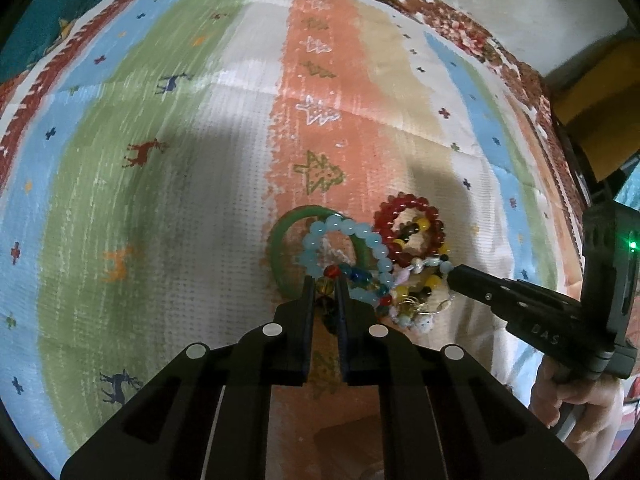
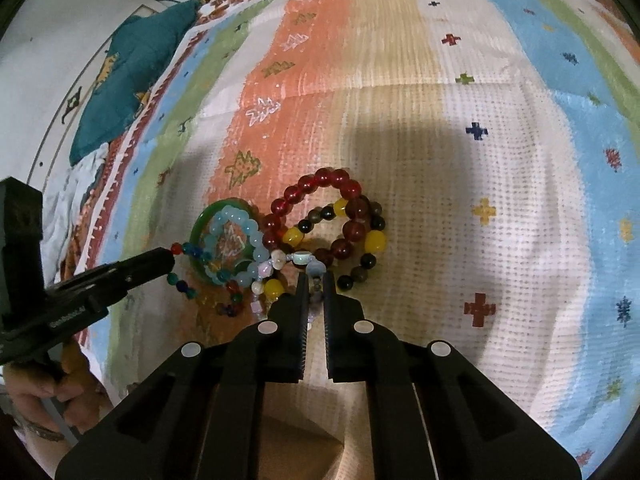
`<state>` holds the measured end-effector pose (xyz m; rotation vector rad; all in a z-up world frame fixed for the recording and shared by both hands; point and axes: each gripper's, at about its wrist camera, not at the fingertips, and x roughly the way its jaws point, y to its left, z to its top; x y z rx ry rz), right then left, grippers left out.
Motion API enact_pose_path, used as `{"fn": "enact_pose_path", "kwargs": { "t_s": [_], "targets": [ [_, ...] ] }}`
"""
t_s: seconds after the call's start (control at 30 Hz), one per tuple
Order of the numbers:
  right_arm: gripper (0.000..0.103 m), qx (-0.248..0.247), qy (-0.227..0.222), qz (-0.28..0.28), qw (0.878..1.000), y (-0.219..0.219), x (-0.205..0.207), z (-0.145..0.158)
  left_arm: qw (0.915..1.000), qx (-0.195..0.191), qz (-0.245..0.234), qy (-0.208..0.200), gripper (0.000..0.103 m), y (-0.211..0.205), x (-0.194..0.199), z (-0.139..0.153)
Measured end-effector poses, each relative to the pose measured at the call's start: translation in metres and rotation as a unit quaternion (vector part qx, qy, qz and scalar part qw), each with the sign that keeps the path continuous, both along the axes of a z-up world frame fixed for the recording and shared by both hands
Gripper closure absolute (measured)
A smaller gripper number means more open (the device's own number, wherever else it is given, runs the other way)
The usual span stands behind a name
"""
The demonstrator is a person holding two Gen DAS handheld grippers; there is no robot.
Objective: Organize jewelry
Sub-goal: 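Grasp the multicolour bead bracelet with the left tool while the right tool grasps the white pearl bracelet, then carry both bracelets to the tin box and open both tools to drop them in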
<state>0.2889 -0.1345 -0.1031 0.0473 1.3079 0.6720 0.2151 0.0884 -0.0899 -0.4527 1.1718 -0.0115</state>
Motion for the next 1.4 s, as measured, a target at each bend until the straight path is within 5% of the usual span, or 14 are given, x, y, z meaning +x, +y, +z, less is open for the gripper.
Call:
{"fn": "enact_pose_path", "kwargs": {
  "t_s": [0.63,1.4],
  "targets": [
    [0.095,-0.032,-0.097,0.025,0.994,-0.007,-0.026,0.051,0.9984,0.027,-0.017,-0.047,0.094,-0.014,-0.013,0.043],
    [0.095,-0.058,-0.162,0.029,0.985,-0.013,-0.055,0.08,0.9937,0.077,-0.019,-0.08,0.094,-0.023,-0.035,0.072]
  ]
}}
